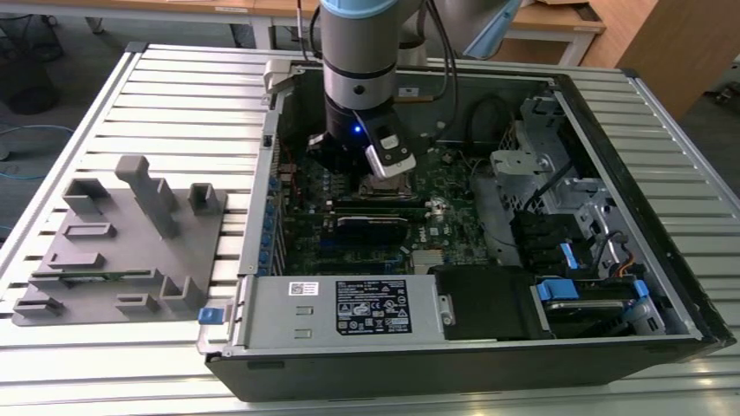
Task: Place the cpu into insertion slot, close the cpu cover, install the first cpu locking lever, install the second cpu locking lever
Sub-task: 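Install the second cpu locking lever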
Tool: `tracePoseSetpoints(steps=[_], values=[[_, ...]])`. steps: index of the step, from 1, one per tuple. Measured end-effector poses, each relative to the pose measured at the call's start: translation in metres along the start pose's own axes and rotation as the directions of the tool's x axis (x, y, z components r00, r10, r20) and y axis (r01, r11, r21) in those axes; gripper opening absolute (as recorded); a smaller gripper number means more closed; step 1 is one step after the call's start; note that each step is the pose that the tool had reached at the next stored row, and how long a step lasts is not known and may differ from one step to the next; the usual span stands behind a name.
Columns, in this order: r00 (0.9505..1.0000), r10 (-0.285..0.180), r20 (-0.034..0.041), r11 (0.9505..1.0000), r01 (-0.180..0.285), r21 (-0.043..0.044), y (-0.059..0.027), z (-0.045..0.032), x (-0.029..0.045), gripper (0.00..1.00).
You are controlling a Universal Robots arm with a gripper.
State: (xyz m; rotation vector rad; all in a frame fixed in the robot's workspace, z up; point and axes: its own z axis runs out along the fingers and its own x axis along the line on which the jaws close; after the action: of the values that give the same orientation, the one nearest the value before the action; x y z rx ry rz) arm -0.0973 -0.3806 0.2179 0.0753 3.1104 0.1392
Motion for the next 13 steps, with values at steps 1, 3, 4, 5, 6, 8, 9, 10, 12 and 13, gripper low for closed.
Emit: tracePoseSetpoints(steps=[1,3,4,5,6,8,9,10,12,13], values=[[1.0,0.0,0.0,1.0,0.0,0.0,0.0,0.0,0.0,0.1],[1.0,0.0,0.0,1.0,0.0,0.0001,0.0,-0.0001,0.0,0.1],[1.0,0.0,-0.0002,1.0,0.0,0.0002,0.0,-0.0002,-0.0002,0.1],[1.0,0.0,-0.0002,1.0,0.0,0.0003,0.0,-0.0002,-0.001,0.1],[1.0,0.0,-0.0002,1.0,0.0,0.0004,0.0001,-0.0001,-0.0024,0.1],[1.0,0.0,-0.0002,1.0,0.0,0.0002,0.0004,0.0001,-0.0068,0.1],[1.0,0.0,-0.0003,1.0,0.0,0.0003,0.0006,0.0001,-0.0094,0.1],[1.0,0.0,-0.0004,1.0,0.0,0.0003,0.0009,0.0002,-0.0121,0.1],[1.0,0.0,-0.0005,1.0,0.0,0.0002,0.0013,0.0005,-0.0186,0.1],[1.0,0.0,-0.0006,1.0,0.0,0.0002,0.0016,0.0006,-0.0216,0.1]])
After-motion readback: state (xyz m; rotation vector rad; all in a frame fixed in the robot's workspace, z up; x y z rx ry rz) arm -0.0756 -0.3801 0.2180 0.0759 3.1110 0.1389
